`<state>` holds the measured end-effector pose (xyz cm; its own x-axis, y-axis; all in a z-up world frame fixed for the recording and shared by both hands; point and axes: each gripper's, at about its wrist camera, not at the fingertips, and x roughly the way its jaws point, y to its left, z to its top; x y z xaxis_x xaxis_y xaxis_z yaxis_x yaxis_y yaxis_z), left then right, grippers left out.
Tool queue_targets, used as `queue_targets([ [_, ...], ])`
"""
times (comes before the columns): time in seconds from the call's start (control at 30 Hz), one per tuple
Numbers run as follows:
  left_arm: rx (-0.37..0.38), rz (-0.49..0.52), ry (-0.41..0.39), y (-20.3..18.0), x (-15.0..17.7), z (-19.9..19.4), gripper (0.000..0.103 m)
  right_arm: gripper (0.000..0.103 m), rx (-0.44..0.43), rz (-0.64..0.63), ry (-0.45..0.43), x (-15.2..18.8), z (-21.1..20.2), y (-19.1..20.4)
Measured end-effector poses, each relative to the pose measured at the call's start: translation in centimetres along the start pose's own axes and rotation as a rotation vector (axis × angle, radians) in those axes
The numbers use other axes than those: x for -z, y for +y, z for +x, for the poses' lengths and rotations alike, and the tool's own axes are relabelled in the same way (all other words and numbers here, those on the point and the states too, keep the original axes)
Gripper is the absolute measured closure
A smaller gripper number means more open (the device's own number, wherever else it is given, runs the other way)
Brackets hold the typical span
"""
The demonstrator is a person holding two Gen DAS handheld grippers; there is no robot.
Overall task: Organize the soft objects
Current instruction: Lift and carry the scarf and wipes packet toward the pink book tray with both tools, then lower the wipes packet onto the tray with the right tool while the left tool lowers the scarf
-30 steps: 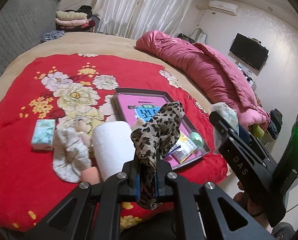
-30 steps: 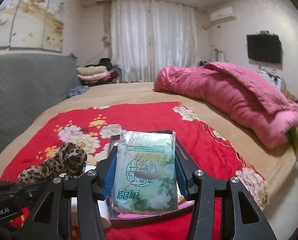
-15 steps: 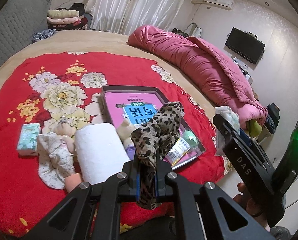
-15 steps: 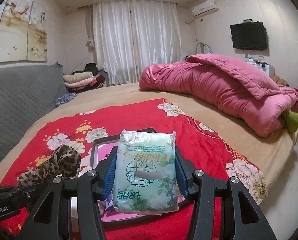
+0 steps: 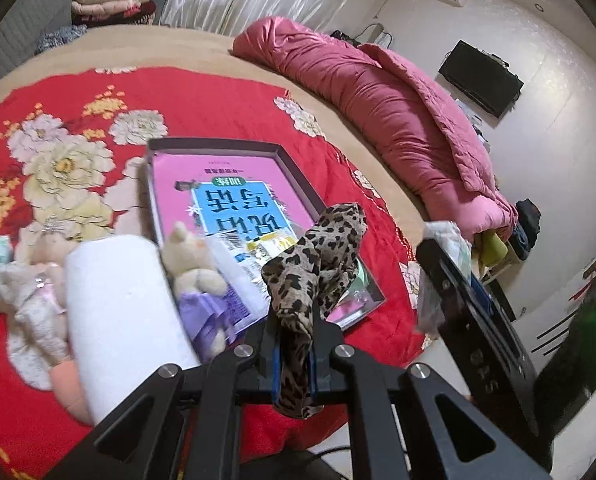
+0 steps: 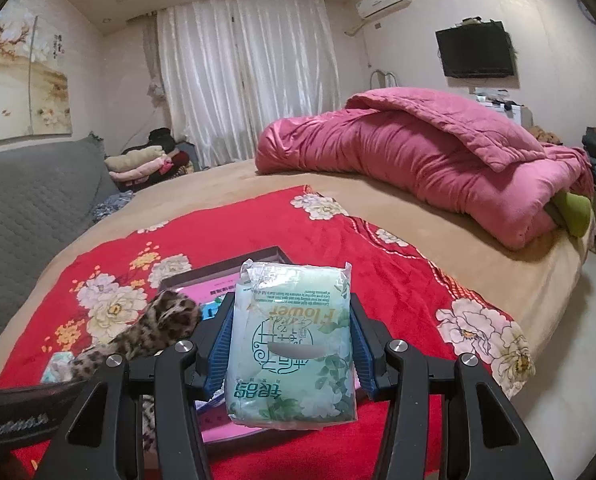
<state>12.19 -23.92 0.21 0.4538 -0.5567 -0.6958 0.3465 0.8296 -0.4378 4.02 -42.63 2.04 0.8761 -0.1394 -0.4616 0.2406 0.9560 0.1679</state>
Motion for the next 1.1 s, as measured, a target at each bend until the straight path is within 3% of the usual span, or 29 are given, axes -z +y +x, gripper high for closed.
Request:
queue_targets([
  [0.23, 0.110, -0.096, 0.059, 0.6, -1.4, 2.8, 0.093, 0.050, 0.023, 0.005, 0.022, 0.5, 0.9, -0.9],
  [0.4, 0.049, -0.049, 0.091, 0.4, -2.0, 5.0, 0.093, 0.050, 0.041, -0.007, 0.049, 1.0, 2.1, -1.2],
  [0.53, 0.014, -0.071, 0.140, 1.7, -2.3, 6.8, 0.093, 0.050, 0.059, -0.034, 0.074, 1.5, 3.1, -1.2],
  [0.73, -0.054, -0.044, 0.149, 2.5, -2.2, 7.7, 0.093, 0.050, 0.057, -0.094, 0.127, 2.9, 4.7, -0.8],
  [1.1, -0.072, -0.062, 0.155, 2.8, -2.2, 8.3, 0.093, 0.050, 0.041, -0.123, 0.154, 3.8, 6.2, -0.1],
])
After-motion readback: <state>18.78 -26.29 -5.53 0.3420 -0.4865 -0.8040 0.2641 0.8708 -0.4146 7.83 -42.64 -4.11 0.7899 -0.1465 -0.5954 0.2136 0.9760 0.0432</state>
